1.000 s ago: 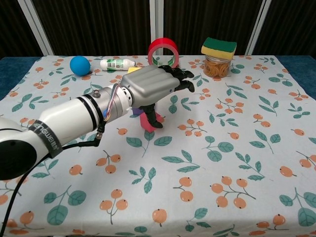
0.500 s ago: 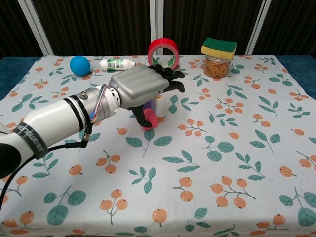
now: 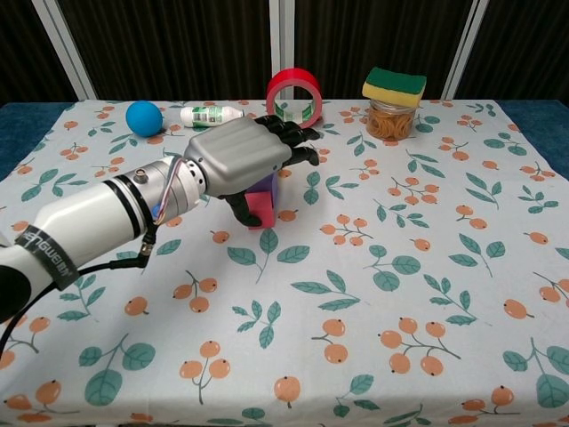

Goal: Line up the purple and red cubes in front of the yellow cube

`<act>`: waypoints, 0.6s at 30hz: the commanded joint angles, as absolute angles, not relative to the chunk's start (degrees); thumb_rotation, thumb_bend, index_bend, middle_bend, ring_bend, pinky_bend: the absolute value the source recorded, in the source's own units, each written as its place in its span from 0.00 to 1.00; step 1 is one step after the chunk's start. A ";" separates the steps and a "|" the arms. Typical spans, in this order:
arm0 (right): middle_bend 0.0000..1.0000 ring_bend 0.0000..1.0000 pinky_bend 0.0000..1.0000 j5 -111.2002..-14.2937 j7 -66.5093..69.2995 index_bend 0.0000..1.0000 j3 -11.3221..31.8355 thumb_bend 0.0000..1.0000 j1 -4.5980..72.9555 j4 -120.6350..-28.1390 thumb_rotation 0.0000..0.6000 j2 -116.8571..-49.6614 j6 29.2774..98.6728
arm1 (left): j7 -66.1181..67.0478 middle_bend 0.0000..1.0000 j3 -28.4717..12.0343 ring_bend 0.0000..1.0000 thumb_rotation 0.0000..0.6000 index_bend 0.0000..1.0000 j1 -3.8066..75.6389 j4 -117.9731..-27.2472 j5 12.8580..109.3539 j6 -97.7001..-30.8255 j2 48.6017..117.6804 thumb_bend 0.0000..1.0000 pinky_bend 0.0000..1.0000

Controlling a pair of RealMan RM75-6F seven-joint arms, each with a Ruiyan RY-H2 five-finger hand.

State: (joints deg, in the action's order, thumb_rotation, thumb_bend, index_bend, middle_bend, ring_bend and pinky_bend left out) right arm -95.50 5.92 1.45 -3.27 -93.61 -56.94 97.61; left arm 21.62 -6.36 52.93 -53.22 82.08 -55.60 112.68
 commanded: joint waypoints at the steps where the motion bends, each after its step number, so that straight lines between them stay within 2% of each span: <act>1: 0.01 0.00 0.04 -95.53 5.88 0.00 1.46 0.22 -3.31 -93.64 1.00 -56.92 97.69 | 21.71 0.02 -6.35 0.04 1.00 0.21 52.95 -52.71 82.49 -55.90 112.81 0.06 0.10; 18: 0.01 0.00 0.04 -95.36 5.88 0.00 1.48 0.22 -3.54 -93.71 1.00 -56.85 97.84 | 20.97 0.02 -7.00 0.04 1.00 0.21 53.22 -50.62 82.92 -55.57 113.76 0.06 0.10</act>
State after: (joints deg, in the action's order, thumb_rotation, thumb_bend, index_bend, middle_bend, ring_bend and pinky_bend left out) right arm -95.36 5.87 1.48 -3.54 -93.72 -56.85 97.84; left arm 21.01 -6.95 53.24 -50.61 82.97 -55.62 113.72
